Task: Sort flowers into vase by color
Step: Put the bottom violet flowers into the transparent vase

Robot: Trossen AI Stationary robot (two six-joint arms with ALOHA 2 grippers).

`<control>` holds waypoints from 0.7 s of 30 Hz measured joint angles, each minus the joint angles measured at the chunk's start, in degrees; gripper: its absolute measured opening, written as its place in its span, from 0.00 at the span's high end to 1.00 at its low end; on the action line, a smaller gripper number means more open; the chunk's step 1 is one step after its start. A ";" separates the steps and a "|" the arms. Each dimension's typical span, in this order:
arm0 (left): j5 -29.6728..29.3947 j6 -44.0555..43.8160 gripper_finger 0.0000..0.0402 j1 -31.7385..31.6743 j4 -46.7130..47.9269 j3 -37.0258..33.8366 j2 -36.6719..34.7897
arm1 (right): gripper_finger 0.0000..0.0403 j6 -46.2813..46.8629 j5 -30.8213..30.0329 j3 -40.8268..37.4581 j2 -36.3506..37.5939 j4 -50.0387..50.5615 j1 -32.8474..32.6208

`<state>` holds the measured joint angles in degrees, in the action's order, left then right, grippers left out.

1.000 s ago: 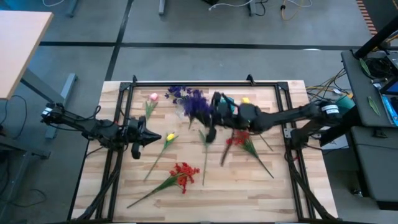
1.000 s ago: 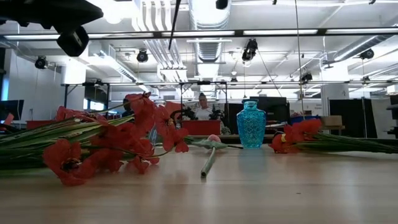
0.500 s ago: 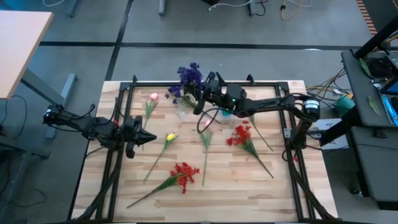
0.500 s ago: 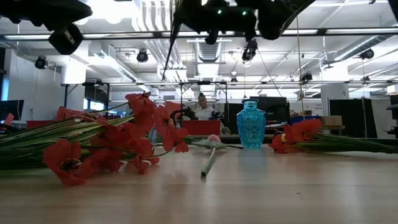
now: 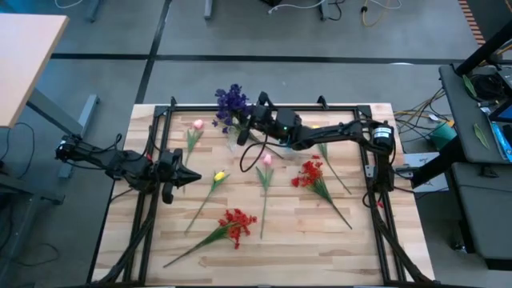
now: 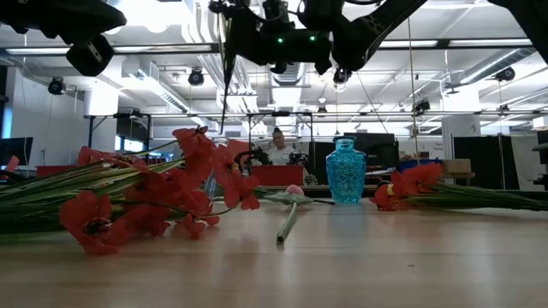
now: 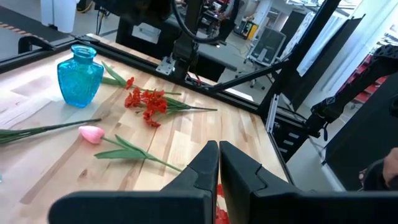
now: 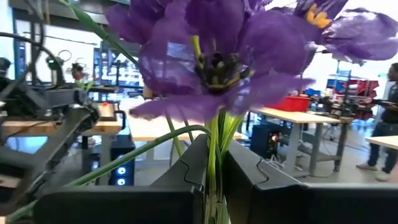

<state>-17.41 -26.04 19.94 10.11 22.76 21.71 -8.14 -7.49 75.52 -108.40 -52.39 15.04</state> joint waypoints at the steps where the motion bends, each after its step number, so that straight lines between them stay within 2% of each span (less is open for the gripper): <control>1: -0.02 0.00 1.00 0.00 0.00 0.00 0.00 | 0.94 0.01 -0.02 -0.07 0.00 0.08 0.04; 21: -0.05 0.04 1.00 0.00 0.37 0.01 0.00 | 0.94 2.62 0.01 -0.10 0.02 1.35 -0.03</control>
<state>-17.46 -26.00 19.94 10.48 22.78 21.71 -5.52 -7.49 75.42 -108.38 -51.05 15.00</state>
